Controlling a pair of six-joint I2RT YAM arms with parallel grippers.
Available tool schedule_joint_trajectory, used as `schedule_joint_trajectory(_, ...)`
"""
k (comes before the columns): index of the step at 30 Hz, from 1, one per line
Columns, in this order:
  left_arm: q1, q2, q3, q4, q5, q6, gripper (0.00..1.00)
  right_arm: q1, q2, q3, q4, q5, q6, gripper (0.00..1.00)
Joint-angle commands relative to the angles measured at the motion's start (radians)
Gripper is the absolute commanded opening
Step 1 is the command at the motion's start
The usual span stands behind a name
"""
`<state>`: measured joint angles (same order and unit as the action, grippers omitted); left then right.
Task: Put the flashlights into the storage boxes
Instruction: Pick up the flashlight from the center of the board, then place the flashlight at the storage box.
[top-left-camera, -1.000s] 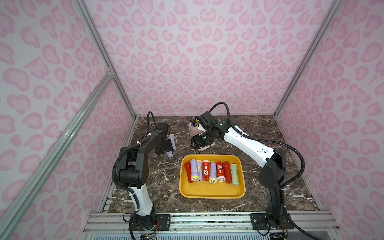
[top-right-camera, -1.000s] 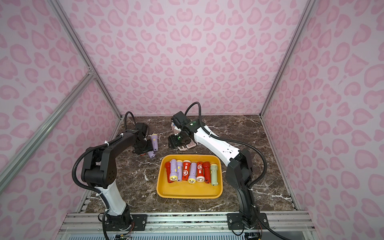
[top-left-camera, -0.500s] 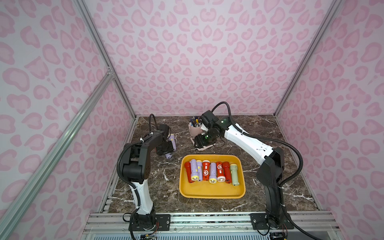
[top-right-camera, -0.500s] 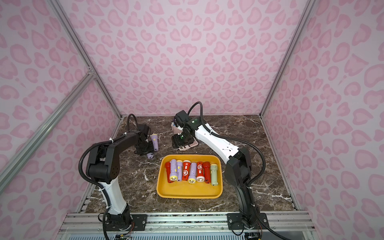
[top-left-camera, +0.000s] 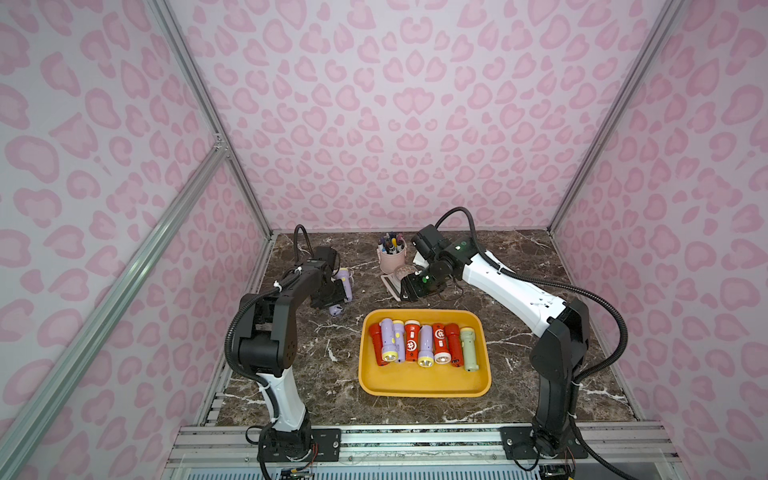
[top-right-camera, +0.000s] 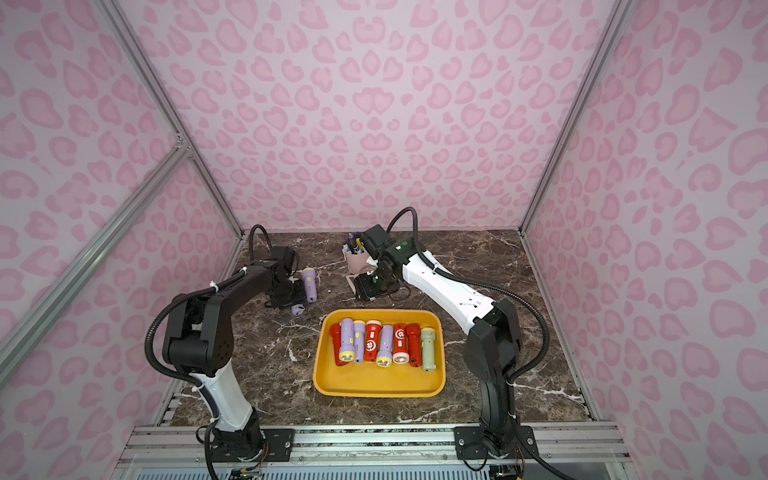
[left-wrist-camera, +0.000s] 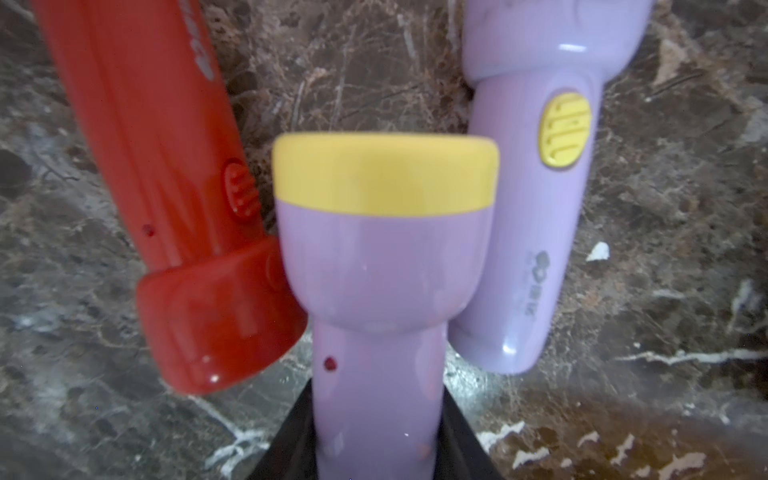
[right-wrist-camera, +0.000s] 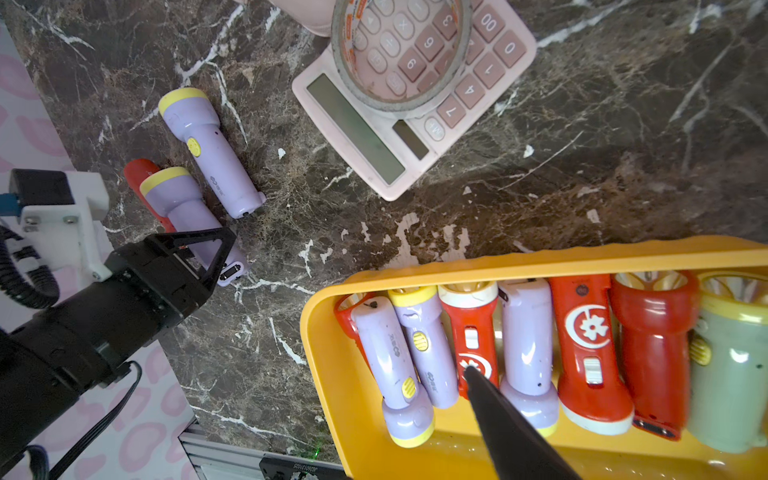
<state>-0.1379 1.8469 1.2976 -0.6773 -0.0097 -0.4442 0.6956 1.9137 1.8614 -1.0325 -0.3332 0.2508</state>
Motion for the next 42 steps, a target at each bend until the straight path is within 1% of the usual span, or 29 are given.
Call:
schedule_joint_trajectory(1, -0.018, -0.049, -0.011, -0.040, -0.026, -0.012, 0.25, -0.001, -0.031, -0.042, 0.034, 0.011, -0.010, 0.63)
schedule_joint_trajectory(5, -0.054, -0.120, -0.024, -0.068, -0.043, -0.030, 0.26, -0.001, -0.087, -0.116, 0.065, 0.010, -0.005, 0.63)
schedule_joint_trajectory(9, -0.119, -0.189, -0.021, -0.107, -0.068, -0.061, 0.26, -0.001, -0.158, -0.206, 0.098, 0.008, 0.005, 0.63)
schedule_joint_trajectory(14, -0.247, -0.259, -0.014, -0.154, -0.106, -0.123, 0.27, -0.001, -0.265, -0.339, 0.139, 0.010, 0.020, 0.64)
schedule_joint_trajectory(22, -0.477, -0.325, -0.029, -0.194, -0.174, -0.282, 0.27, -0.001, -0.456, -0.564, 0.165, 0.024, 0.039, 0.64)
schedule_joint_trajectory(27, -0.606, -0.315, -0.008, -0.223, -0.213, -0.367, 0.28, -0.002, -0.579, -0.666, 0.160, 0.035, 0.057, 0.64)
schedule_joint_trajectory(33, -0.737, -0.241, 0.042, -0.243, -0.238, -0.445, 0.28, -0.007, -0.709, -0.750, 0.120, 0.046, 0.072, 0.64)
schedule_joint_trajectory(34, -0.755, -0.226, 0.071, -0.246, -0.241, -0.455, 0.28, -0.008, -0.730, -0.762, 0.113, 0.047, 0.075, 0.65)
schedule_joint_trajectory(37, -0.796, -0.193, 0.085, -0.244, -0.245, -0.482, 0.28, -0.013, -0.796, -0.803, 0.103, 0.054, 0.086, 0.65)
schedule_joint_trajectory(42, -0.828, -0.163, 0.070, -0.226, -0.231, -0.519, 0.28, -0.027, -0.900, -0.868, 0.092, 0.054, 0.106, 0.65)
